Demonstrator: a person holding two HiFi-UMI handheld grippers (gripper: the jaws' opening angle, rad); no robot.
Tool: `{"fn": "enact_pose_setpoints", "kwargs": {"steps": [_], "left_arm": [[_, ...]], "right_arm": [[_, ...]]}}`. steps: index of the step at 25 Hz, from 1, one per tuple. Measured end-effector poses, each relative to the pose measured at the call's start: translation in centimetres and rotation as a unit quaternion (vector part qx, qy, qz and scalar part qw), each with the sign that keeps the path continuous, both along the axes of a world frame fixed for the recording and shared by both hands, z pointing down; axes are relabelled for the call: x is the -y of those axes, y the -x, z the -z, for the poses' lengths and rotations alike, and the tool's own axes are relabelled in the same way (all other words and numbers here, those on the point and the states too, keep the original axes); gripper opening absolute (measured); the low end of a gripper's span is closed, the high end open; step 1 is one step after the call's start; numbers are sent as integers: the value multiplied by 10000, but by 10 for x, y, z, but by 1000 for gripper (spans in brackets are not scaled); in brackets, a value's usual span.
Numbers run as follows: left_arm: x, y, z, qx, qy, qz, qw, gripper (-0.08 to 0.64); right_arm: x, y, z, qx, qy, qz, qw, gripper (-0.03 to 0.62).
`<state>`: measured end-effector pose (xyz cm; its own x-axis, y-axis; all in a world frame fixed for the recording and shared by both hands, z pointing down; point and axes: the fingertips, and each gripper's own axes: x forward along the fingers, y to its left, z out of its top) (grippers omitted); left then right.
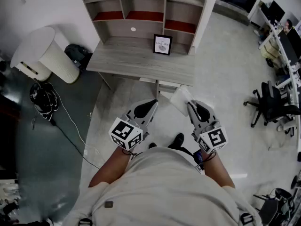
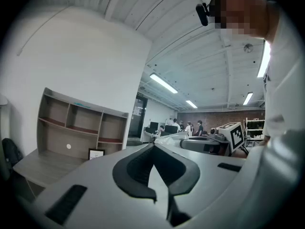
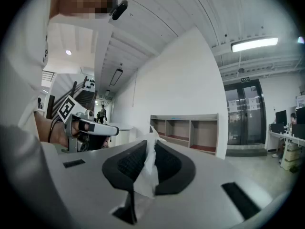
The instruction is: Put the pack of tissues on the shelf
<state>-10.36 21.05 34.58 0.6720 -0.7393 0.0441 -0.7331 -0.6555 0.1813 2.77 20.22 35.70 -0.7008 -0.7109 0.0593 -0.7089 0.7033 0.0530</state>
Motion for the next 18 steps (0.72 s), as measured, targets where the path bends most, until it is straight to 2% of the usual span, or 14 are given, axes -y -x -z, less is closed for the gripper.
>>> {"fn": "enact_pose_setpoints", "kwargs": {"steps": [9, 18], "left_arm": [[15, -1, -7, -1, 81, 99, 9999, 15], [44, -34, -15, 72, 148, 201, 9997, 15]], "right_arm": [[18, -4, -4, -3, 42, 59, 10000, 60], [45, -36, -8, -1, -27, 137, 9999, 61]]}}
